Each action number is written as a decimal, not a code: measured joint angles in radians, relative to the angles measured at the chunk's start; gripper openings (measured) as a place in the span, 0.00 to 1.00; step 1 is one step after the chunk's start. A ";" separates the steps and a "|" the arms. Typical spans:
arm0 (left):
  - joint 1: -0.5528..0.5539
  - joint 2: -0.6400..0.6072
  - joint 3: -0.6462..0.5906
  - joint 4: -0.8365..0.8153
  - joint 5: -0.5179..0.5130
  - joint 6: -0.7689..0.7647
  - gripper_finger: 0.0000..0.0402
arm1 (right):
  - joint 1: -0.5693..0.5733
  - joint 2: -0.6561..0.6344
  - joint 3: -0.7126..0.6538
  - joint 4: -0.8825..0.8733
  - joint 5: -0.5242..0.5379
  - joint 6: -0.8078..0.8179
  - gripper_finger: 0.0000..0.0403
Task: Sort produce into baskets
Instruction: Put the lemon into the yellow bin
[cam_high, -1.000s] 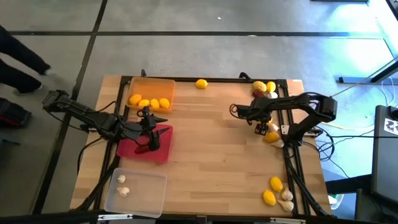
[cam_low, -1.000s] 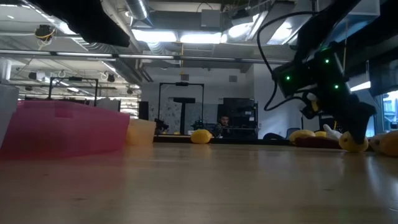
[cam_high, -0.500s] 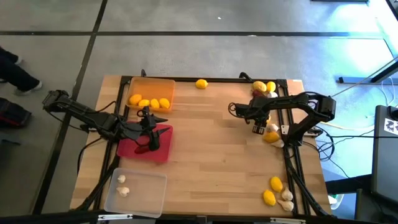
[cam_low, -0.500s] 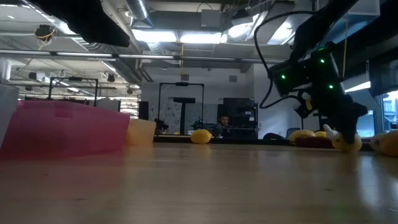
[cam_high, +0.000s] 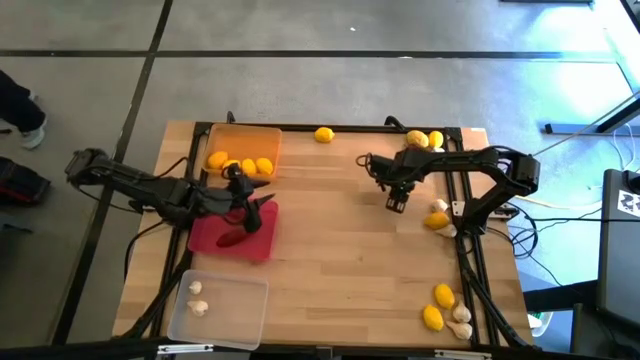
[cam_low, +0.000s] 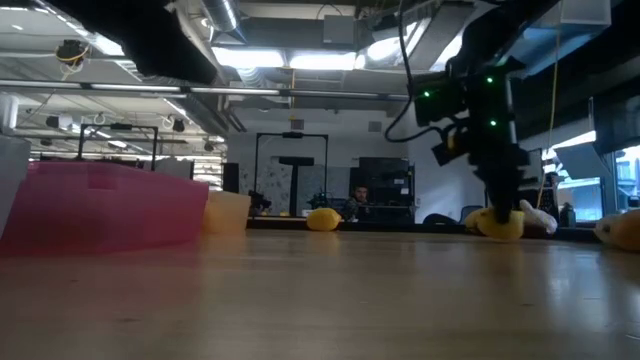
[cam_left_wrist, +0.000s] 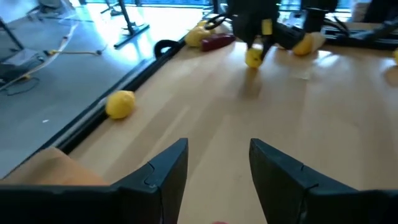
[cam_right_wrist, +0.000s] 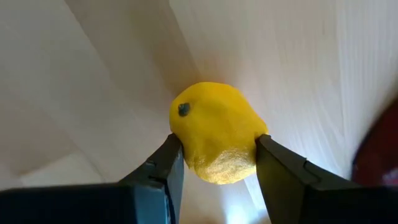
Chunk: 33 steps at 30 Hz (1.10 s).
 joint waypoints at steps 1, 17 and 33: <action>0.013 0.003 0.000 0.006 0.005 0.007 0.42 | 0.000 0.000 0.006 0.009 -0.010 0.000 0.39; 0.221 0.202 0.000 0.185 0.224 0.084 0.69 | 0.142 0.000 0.137 0.179 -0.032 -0.008 0.39; 0.187 0.370 0.000 0.477 0.225 0.229 0.72 | 0.250 -0.001 0.213 0.665 -0.104 -0.031 0.39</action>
